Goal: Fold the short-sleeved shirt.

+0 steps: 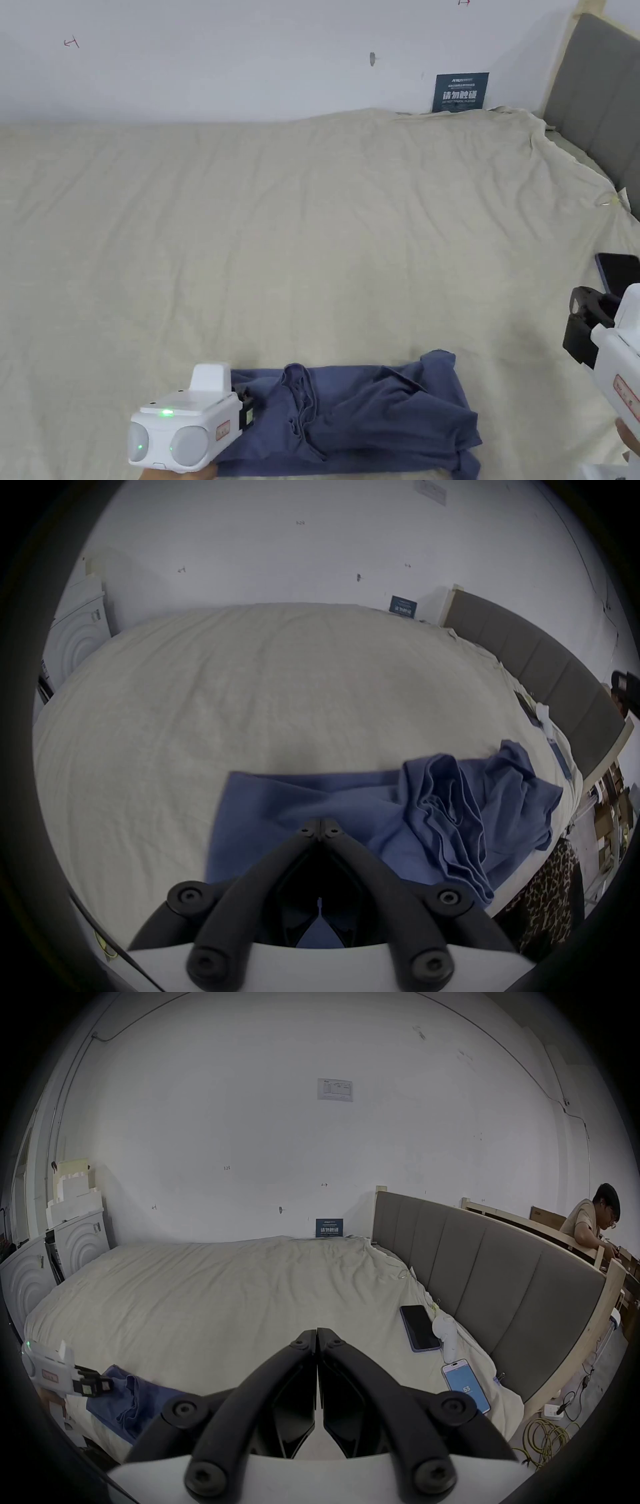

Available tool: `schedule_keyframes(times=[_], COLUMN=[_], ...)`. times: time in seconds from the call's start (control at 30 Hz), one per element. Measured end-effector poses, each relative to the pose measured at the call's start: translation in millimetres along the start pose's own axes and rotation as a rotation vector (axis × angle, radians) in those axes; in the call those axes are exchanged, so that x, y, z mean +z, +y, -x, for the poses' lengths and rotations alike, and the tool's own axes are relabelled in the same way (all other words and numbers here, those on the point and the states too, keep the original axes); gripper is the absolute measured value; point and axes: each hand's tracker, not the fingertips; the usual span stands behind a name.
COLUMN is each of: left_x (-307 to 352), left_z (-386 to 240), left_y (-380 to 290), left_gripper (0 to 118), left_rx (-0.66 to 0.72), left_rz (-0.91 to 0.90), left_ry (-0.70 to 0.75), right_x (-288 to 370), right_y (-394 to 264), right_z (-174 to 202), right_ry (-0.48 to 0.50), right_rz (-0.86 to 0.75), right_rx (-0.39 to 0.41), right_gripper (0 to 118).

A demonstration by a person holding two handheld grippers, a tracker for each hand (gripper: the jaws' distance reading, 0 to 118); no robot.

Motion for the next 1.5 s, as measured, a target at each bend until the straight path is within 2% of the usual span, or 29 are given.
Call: schedule_keyframes(times=[0.4,0.7,0.9,1.07,1.17,1.23,1.27,1.3,1.33,1.4,1.43,1.5], left_x=[-16.6,-15.1,14.6,46.2,64.7,62.8,61.9,59.6,56.6,50.2,46.7,47.8], left_z=[-73.9,-85.6,-59.7,-4.9,25.0,50.7,63.8,74.2,85.4,98.0,105.3,105.9], left_y=[-10.3,-4.5,26.6,67.3,78.1,80.3,80.6,79.6,78.2,71.8,68.6,61.8], left_gripper=[0,0,0,0,1,10,18,32,57,87,96,97], left_rx=[-0.102,-0.101,-0.010,0.081,0.098,0.131,0.152,0.167,0.178,0.201,0.211,0.234], left_rz=[0.012,0.009,-0.010,0.074,0.058,0.072,0.089,0.107,0.137,0.169,0.185,0.214], left_ry=[-0.075,-0.131,-0.267,-0.410,-0.391,-0.362,-0.353,-0.345,-0.334,-0.299,-0.288,-0.270], right_x=[5.0,1.4,-1.2,-6.6,-7.4,-8.4,-8.8,-8.1,-7.9,-8.4,-7.9,-9.0], right_y=[1.0,-3.4,-2.5,-2.1,-1.7,-1.8,-1.6,-0.9,-0.9,-0.8,0.2,0.4], right_z=[-11.0,-19.9,-20.1,-14.3,-7.0,-4.0,-2.0,1.0,3.0,5.4,8.3,10.2], right_ry=[-0.023,-0.026,-0.022,-0.009,-0.004,0.001,0.004,0.008,0.010,0.015,0.015,0.017], right_rz=[0.006,0.007,0.004,0.004,0.008,0.011,0.013,0.014,0.013,0.015,0.016,0.021], right_rx=[0.009,0.008,0.008,0.019,0.019,0.016,0.017,0.019,0.021,0.026,0.028,0.029], right_gripper=[0,0,0,0,0,0,0,0,0,0,0,0])
